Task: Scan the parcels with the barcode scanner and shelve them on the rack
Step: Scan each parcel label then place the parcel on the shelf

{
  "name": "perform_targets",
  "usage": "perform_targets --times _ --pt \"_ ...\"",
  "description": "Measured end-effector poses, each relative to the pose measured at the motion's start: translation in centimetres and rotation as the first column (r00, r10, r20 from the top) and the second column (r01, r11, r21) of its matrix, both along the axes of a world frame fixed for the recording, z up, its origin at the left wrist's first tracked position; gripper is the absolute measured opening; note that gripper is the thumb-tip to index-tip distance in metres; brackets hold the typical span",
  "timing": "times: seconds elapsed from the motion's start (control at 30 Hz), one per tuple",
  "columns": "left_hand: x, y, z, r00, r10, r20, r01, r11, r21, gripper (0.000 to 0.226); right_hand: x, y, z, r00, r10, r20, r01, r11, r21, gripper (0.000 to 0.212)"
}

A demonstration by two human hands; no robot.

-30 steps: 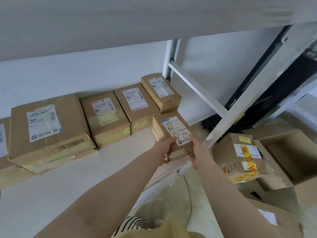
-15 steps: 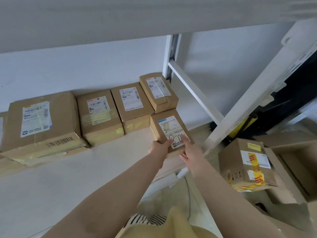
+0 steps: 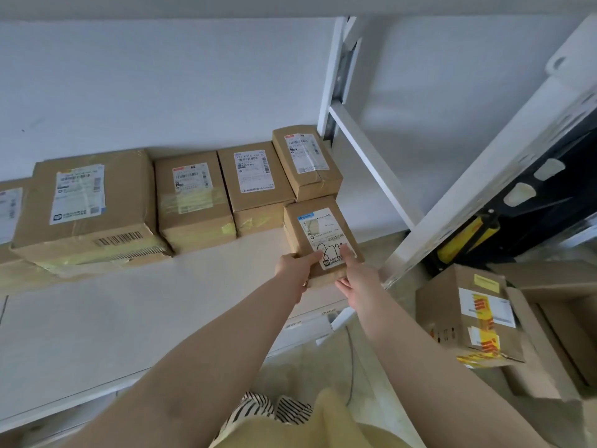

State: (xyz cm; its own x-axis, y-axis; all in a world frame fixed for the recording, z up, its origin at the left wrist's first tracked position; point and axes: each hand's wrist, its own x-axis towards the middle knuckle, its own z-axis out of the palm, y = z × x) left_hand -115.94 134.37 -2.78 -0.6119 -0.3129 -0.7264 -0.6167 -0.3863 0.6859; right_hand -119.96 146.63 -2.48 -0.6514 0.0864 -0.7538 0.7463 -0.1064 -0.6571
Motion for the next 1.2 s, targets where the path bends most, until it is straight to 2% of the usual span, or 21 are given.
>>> perform_targets --times 0.23,0.47,0.53,0.63,0.7,0.83,0.9,1.03,1.2 --pt "0.5 0.7 -0.1 0.998 0.033 -0.049 -0.034 0.999 -0.022 0.029 0.1 0.1 -0.3 0.999 0.033 -0.018 -0.034 0.999 -0.024 0.052" --pt "1.9 0.6 0.4 0.999 0.001 -0.042 -0.003 0.998 -0.056 0.078 1.3 -0.2 0.4 0.998 0.043 -0.041 -0.046 0.996 -0.078 0.052" --pt "3.0 -0.3 0.1 1.0 0.011 -0.026 -0.013 0.998 -0.064 0.084 2.2 -0.2 0.3 0.998 0.047 -0.051 -0.051 0.996 -0.077 0.052" --pt "5.7 -2.2 -0.5 0.994 0.092 -0.051 -0.093 0.995 -0.022 0.062 5.4 -0.2 0.1 0.999 0.041 -0.02 -0.042 0.997 -0.069 0.061" --pt "7.9 -4.0 -0.8 0.979 0.184 -0.084 -0.18 0.982 0.05 0.044 7.8 -1.0 0.2 0.995 0.097 0.031 -0.094 0.993 -0.068 0.052" --pt "13.1 -8.3 -0.8 0.925 0.36 -0.122 -0.346 0.93 0.119 0.016 11.5 -5.5 1.7 0.967 0.247 0.056 -0.237 0.961 -0.143 0.05" --pt "16.2 -11.1 -0.5 0.883 0.45 -0.131 -0.434 0.89 0.137 0.013 12.6 -8.8 2.2 0.947 0.321 -0.014 -0.32 0.938 -0.13 0.034" --pt "23.6 -17.0 0.4 0.775 0.605 -0.183 -0.578 0.795 0.182 0.015 15.7 -16.2 2.2 0.916 0.369 -0.156 -0.39 0.91 -0.138 0.019" --pt "37.0 -25.6 1.6 0.579 0.788 -0.21 -0.751 0.615 0.238 0.007 24.5 -26.4 1.9 0.852 0.478 -0.215 -0.522 0.812 -0.263 0.013"
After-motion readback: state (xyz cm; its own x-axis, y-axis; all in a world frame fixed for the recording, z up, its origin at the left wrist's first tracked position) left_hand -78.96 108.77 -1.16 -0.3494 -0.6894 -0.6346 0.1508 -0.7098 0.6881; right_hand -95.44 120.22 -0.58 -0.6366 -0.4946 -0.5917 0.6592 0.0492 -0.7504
